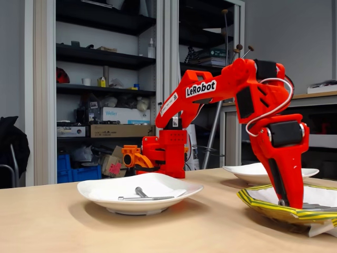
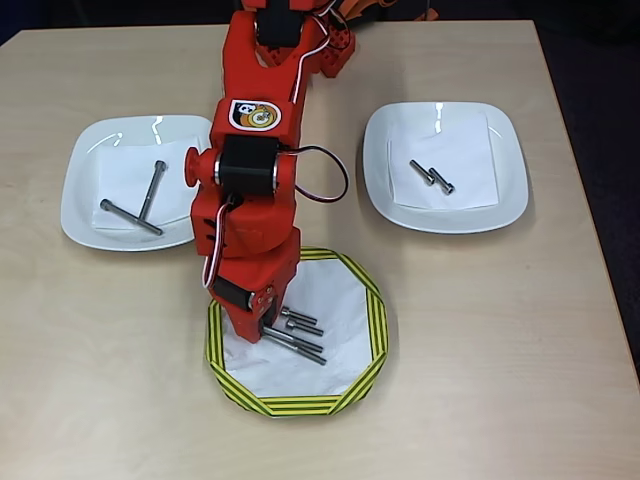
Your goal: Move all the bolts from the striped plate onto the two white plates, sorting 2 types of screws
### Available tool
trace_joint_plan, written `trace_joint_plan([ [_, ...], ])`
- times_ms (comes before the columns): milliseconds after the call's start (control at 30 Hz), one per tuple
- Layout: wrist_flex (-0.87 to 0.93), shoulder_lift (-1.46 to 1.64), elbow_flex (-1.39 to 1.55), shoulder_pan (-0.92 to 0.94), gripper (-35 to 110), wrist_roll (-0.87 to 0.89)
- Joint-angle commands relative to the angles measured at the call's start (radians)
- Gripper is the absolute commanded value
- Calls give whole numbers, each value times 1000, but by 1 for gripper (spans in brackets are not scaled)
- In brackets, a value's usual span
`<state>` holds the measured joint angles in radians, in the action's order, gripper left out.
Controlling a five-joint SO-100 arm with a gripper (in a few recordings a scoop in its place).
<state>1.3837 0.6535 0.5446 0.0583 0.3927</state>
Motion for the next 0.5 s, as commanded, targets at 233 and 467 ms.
trace_joint_plan([
  [233,34,23,-63,9,0,6],
  [467,40,28,-66,12,8,-11],
])
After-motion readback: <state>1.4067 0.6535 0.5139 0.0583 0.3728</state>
